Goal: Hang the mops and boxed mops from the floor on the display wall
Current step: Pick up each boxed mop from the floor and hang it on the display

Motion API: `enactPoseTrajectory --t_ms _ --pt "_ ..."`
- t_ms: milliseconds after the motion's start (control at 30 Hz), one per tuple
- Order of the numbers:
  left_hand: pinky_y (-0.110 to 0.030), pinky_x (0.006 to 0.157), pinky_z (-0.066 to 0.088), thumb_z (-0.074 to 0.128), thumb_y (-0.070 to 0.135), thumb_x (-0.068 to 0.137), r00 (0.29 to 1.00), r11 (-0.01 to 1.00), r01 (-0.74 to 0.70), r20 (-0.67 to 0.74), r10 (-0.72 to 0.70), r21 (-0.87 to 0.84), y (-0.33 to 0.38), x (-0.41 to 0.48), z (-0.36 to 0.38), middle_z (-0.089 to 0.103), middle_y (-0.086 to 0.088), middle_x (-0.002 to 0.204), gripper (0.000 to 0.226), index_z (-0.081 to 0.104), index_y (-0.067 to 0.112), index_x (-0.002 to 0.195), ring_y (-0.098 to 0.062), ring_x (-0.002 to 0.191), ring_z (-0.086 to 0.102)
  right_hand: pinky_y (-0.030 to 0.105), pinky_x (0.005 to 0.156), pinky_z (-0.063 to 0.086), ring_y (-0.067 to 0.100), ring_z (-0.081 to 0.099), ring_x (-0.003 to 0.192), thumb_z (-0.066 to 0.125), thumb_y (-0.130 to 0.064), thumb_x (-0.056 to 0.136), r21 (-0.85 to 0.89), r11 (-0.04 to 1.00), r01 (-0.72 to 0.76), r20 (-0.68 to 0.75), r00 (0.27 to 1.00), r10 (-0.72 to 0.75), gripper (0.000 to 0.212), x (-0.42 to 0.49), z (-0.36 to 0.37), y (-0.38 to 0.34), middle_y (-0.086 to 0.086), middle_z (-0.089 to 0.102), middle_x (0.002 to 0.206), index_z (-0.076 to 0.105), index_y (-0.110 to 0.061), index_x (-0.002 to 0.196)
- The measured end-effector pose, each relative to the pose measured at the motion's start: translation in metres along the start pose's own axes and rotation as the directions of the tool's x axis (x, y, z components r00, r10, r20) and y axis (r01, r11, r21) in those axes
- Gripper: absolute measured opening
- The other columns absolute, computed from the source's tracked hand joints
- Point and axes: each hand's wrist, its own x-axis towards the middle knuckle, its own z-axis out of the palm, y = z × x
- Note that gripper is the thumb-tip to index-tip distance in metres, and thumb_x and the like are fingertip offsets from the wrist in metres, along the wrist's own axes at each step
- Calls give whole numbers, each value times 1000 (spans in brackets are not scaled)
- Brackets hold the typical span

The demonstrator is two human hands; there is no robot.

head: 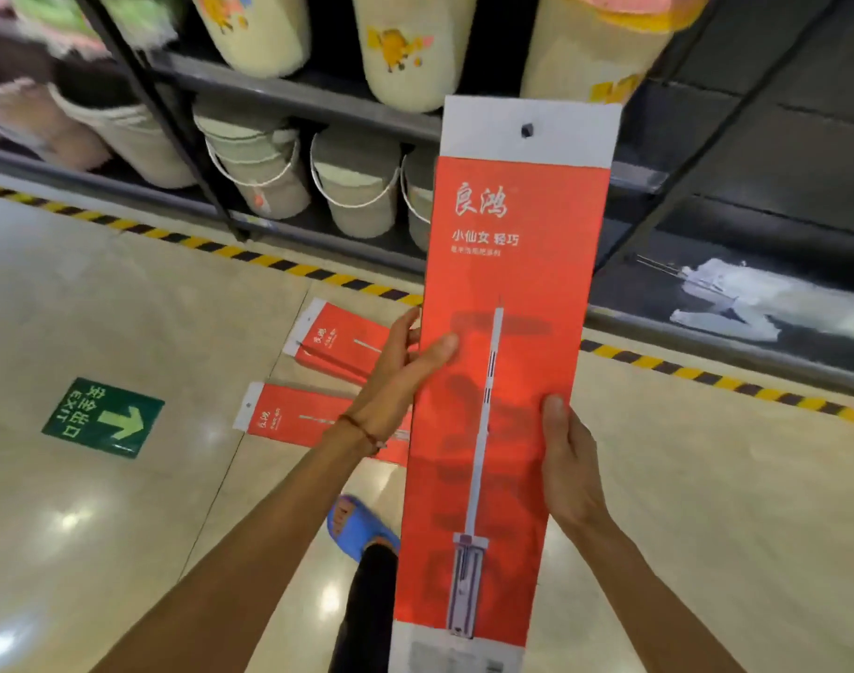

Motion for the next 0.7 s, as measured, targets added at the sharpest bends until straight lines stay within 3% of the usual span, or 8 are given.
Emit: enactPoseTrajectory --t_ms 67,167,233,367,500,633,700 --pt "-24 83 59 75 44 89 997 997 -64 32 66 -51 32 -14 47 67 0 131 71 46 14 147 -8 107 72 29 89 58 9 74 103 40 -83 88 29 999 25 -11 1000 -25 75 -29 -39 -12 -7 78 112 70 -22 120" --pt "-45 103 55 76 59 78 991 989 -134 5 134 -61 68 -39 115 71 -7 131 79 58 13 139 -26 120 69 21 88 60 1 73 101 40 -68 97 46 997 65 -44 997 -63 59 -69 -98 -30 -12 76 112 67 -24 125" --pt "-49 110 50 75 70 76 983 981 -181 -36 179 -68 85 -58 159 73 -3 130 81 64 18 136 -24 122 68 24 92 58 -1 72 103 40 -68 98 36 995 90 -67 994 -88 56 -88 -136 -40 -15 75 114 66 -28 126" --pt "-41 108 52 62 64 92 959 961 -276 -58 276 14 116 -96 234 75 6 124 59 66 23 134 -11 114 71 34 103 55 4 69 115 39 -67 100 58 989 133 -41 990 -131 53 -120 -204 -60 -16 70 129 56 -38 141" --pt "-39 103 55 62 68 89 934 934 -357 -9 357 -7 144 -112 290 77 4 119 62 70 21 128 -14 112 72 23 99 54 -2 67 117 46 -59 100 48 980 195 -11 981 -194 39 -147 -267 -96 -24 68 130 54 -47 136" --pt "-23 88 58 59 55 92 897 899 -436 70 437 -34 176 -106 337 77 1 117 59 66 13 132 -17 110 73 10 88 52 -12 61 117 49 -58 99 -27 964 264 -24 964 -265 32 -142 -324 -144 -37 65 123 52 -54 130" --pt "-28 93 58 61 60 92 881 889 -457 121 457 -31 191 -95 356 76 -2 121 63 64 13 133 -19 112 73 6 83 50 -14 59 116 48 -63 98 -63 939 338 -84 936 -343 40 -128 -349 -171 -38 62 125 46 -52 137"
